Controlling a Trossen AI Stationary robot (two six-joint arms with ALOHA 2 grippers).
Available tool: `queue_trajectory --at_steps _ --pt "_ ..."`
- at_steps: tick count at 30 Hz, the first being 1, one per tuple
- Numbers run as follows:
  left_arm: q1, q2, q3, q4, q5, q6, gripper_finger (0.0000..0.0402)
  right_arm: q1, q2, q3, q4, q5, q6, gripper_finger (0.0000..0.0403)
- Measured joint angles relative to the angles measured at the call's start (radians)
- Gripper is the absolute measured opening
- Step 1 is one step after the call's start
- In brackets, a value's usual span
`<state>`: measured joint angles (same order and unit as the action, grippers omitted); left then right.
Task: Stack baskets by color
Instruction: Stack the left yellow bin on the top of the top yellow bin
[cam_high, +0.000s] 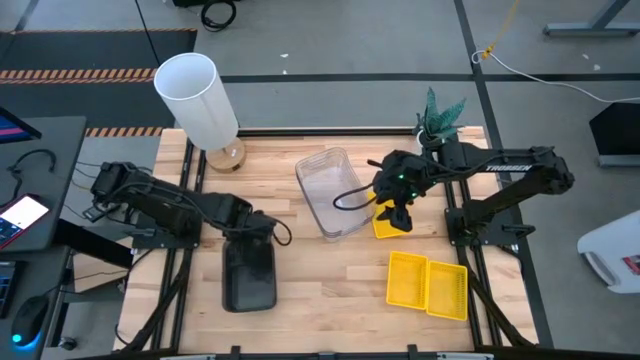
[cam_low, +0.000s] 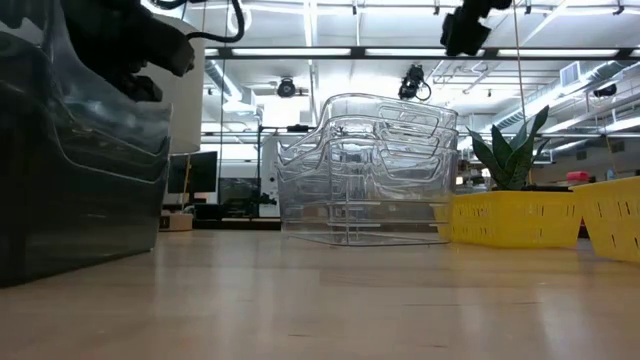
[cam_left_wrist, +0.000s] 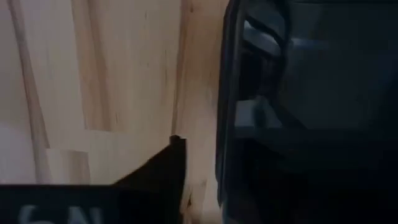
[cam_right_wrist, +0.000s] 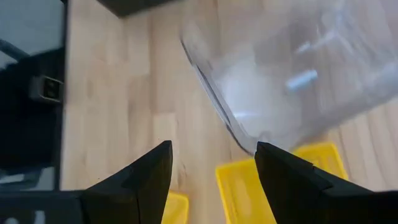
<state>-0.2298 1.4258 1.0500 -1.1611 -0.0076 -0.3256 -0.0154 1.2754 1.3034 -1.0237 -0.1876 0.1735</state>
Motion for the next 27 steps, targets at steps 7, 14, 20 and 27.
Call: queue_trajectory --at_steps 7,14,20,27 --pt "-0.010 0.000 -0.071 0.042 -0.041 0.014 0.0213 0.018 -0.059 -0.148 -0.011 0.012 0.070 0.0223" --pt "-0.016 -0.023 -0.080 0.127 -0.045 0.080 0.0191 0.124 -0.125 -0.277 -0.003 0.045 0.259 0.0211" --pt "-0.016 -0.081 -0.080 0.182 -0.048 0.156 0.0168 0.288 -0.097 -0.359 0.018 0.115 0.435 0.0208" --pt "-0.012 -0.137 -0.080 0.194 -0.071 0.180 0.0151 0.463 -0.001 -0.393 0.071 0.174 0.609 0.0208"
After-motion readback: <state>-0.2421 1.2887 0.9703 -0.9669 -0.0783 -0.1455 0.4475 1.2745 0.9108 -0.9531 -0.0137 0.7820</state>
